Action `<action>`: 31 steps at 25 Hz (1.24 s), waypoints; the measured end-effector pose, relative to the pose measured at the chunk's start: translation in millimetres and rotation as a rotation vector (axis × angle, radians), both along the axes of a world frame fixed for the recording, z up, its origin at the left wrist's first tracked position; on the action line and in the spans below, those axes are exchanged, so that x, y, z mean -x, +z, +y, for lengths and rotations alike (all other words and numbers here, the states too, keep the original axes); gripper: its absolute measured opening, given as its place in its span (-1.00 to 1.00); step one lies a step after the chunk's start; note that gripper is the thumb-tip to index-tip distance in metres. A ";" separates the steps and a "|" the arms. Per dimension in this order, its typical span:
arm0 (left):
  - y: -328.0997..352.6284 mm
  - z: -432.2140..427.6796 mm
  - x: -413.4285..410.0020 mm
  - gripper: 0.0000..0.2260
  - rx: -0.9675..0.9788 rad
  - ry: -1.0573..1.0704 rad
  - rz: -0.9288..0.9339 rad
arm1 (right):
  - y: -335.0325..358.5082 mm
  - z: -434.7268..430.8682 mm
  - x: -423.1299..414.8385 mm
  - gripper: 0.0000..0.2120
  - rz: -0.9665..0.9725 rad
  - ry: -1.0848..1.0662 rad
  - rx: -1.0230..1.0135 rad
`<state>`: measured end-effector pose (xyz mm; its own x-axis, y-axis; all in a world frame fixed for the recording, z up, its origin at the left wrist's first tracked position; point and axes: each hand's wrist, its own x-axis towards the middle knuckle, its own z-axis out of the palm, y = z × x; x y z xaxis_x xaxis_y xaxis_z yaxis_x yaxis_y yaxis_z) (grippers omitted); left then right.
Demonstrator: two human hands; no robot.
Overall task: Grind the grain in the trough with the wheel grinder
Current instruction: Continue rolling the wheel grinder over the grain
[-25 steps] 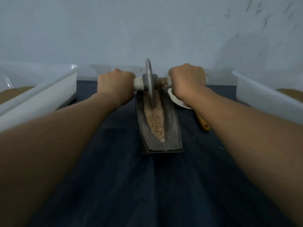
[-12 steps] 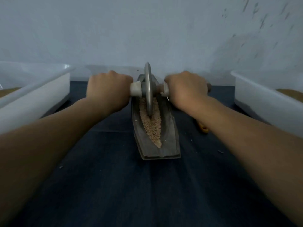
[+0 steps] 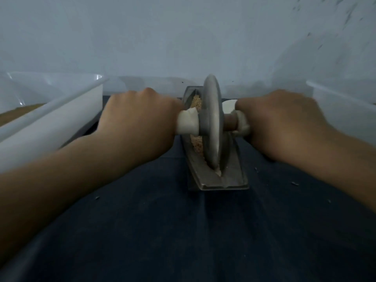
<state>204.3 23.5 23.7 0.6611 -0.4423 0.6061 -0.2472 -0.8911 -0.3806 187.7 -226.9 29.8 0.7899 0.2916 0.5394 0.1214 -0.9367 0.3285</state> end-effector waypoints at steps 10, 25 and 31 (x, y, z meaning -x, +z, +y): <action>-1.1 -1.4 -20.7 -0.94 0.087 0.002 0.168 | -1.3 5.2 -31.7 -0.84 0.050 0.033 -0.036; 10.7 -11.8 -34.2 -0.91 0.037 0.054 0.254 | 2.3 4.2 -35.0 -0.85 0.211 -0.011 -0.069; 3.5 5.8 -15.1 -0.88 -0.032 -0.080 0.011 | -5.6 -11.1 8.4 -0.62 0.040 0.073 -0.053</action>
